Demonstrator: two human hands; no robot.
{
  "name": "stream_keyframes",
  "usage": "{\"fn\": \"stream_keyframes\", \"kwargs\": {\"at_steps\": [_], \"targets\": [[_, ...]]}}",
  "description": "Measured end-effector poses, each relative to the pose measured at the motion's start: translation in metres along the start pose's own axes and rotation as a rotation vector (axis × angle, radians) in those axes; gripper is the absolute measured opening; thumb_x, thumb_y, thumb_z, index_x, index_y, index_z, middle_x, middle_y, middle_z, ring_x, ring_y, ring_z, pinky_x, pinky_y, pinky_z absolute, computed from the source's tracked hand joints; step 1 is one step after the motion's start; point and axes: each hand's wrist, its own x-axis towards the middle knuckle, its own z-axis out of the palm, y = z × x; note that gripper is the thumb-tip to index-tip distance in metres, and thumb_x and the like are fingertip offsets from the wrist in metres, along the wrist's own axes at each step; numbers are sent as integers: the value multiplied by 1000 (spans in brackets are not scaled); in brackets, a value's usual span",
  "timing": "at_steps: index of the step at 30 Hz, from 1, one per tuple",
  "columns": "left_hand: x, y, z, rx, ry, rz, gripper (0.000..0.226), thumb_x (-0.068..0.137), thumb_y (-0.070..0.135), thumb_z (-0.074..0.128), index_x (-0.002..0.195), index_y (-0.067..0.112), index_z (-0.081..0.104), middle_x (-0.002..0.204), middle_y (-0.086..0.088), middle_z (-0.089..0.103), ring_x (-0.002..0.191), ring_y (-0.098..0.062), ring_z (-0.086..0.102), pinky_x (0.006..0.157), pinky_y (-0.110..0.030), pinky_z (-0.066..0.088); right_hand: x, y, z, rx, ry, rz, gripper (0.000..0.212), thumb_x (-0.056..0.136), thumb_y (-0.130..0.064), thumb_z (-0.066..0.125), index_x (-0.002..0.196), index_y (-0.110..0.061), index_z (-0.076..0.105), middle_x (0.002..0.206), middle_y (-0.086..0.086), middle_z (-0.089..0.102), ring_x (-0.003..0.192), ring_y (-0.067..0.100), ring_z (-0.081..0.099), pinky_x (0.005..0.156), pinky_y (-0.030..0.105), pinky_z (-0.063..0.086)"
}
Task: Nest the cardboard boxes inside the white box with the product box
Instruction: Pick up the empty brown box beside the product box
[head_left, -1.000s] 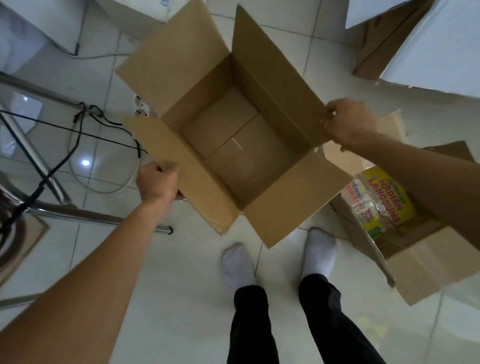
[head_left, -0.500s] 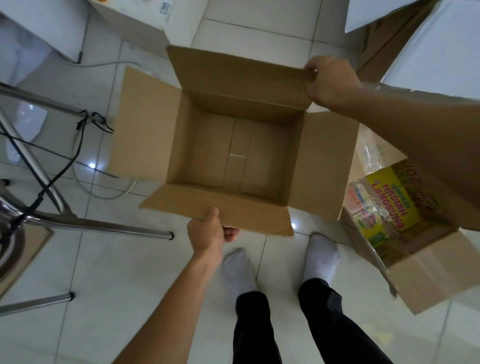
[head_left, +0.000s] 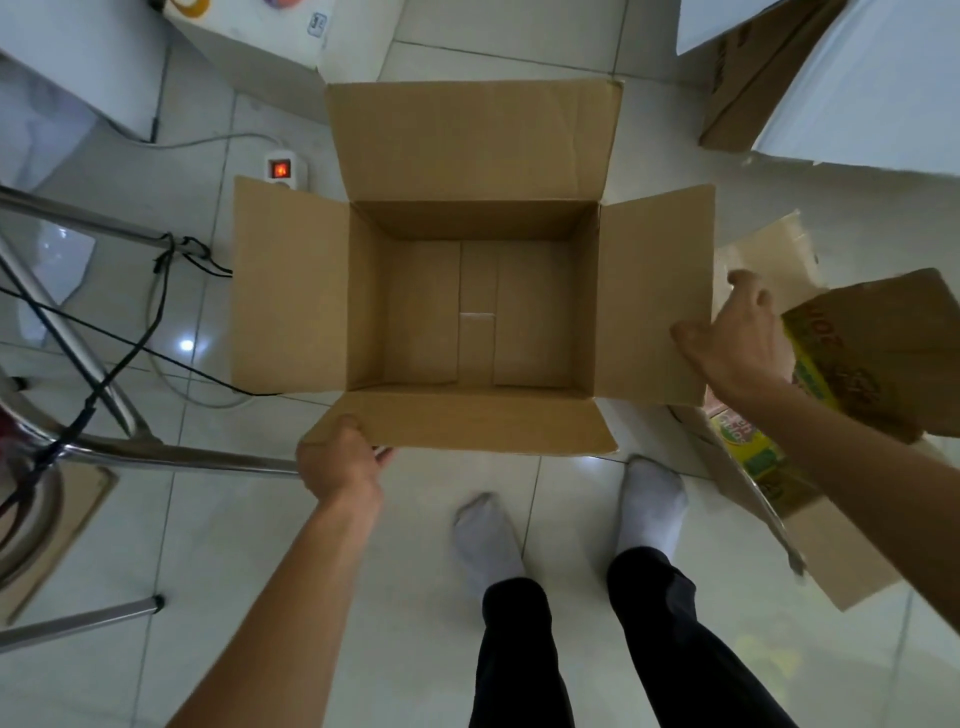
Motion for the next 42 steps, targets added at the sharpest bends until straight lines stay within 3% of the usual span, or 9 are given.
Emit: {"fn": "stream_keyframes", "kwargs": {"at_steps": [2,6,13,20,24,27,30,37,42], "targets": [[11,12,-1,-5,-34,28,14,86,2,55,99,1,61,97,-17,66,86,-30,67,44,-28,54,-8,11,5,74,-64,69,53,83,-28,59,130,-9,44,120,21,60,104,40,59,78,44,48],[22,23,4,11,-26,101,15,83,-3,54,93,2,65,87,-12,67,74,-23,67,45,-28,54,-19,13,8,270,-147,126,18,84,-21,56,89,-7,66,93,24,70,80,39,67,74,49,57],[29,15,4,20,20,131,18,77,-7,52,82,6,65,83,-10,66,69,-21,65,43,-26,51,-20,8,14,270,-92,133,20,85,-20,59,88,-1,65,94,25,68,84,42,66,77,53,55],[27,11,-1,-15,-9,123,15,81,-1,57,96,2,62,94,-14,65,78,-25,66,41,-25,52,-23,5,12,248,-82,130,20,86,-22,58,91,-3,65,96,25,68,86,39,65,79,46,55],[20,14,-4,-17,-63,68,30,87,32,63,103,7,61,100,-13,66,83,-28,67,46,-32,56,-23,4,9,253,-105,114,22,86,-23,59,93,-3,65,100,22,68,91,38,64,80,45,54],[2,8,-10,-16,-98,-11,67,80,73,40,114,18,54,109,-9,61,82,-34,66,56,-39,56,-29,8,7,248,-132,117,29,86,-31,60,104,-8,63,105,18,68,95,36,64,82,46,54],[-21,-16,-16,48,-73,-14,87,71,85,22,128,24,44,121,-8,56,82,-32,63,58,-33,49,-39,16,4,253,-89,139,42,87,-38,60,118,-11,56,112,16,66,106,35,60,83,39,49],[-95,-87,-14,205,-124,86,72,85,72,21,107,13,55,97,-7,56,89,-33,57,75,-46,49,-63,70,-5,342,-180,201,37,83,-35,61,116,-20,55,119,11,64,109,31,57,88,38,46],[-145,-129,1,480,-512,588,26,91,43,52,73,24,56,61,9,54,60,-9,53,59,-25,45,-74,139,-20,358,-169,292,33,81,-31,63,112,-20,58,115,12,66,106,32,60,89,39,49]]}}
